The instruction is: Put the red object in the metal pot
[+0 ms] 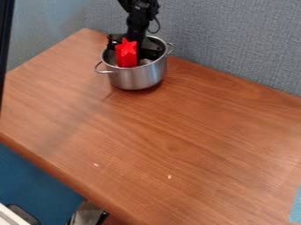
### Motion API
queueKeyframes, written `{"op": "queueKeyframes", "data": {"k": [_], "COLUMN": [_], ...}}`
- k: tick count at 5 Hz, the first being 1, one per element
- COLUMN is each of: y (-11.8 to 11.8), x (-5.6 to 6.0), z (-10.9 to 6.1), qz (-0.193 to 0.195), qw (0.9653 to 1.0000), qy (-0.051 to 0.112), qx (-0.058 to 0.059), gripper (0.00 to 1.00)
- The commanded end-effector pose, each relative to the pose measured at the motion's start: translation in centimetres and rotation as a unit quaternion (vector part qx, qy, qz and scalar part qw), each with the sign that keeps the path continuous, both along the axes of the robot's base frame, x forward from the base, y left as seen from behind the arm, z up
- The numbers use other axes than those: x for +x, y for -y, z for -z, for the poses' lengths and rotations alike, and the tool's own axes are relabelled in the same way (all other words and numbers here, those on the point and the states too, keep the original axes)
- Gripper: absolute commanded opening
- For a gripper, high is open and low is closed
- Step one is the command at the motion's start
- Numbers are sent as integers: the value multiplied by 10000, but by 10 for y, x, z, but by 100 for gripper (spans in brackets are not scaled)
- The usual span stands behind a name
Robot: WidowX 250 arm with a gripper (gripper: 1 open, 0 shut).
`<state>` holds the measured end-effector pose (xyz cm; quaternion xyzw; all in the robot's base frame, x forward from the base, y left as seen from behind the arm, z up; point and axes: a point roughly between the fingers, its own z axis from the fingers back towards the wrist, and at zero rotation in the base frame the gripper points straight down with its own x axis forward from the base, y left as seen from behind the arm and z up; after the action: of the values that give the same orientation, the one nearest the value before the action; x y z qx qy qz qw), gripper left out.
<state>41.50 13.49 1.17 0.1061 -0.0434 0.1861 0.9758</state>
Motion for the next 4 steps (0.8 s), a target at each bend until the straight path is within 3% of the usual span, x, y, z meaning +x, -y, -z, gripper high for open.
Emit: {"op": "queueKeyframes", "data": {"k": [1,4], "y": [-15,-16], "x": [-23,-26], "z": [21,20], "qz": [-236,-245], "qw": [9990,9988], "qy": [-380,-423], "qx": [-83,-81], "gripper": [0,0]}}
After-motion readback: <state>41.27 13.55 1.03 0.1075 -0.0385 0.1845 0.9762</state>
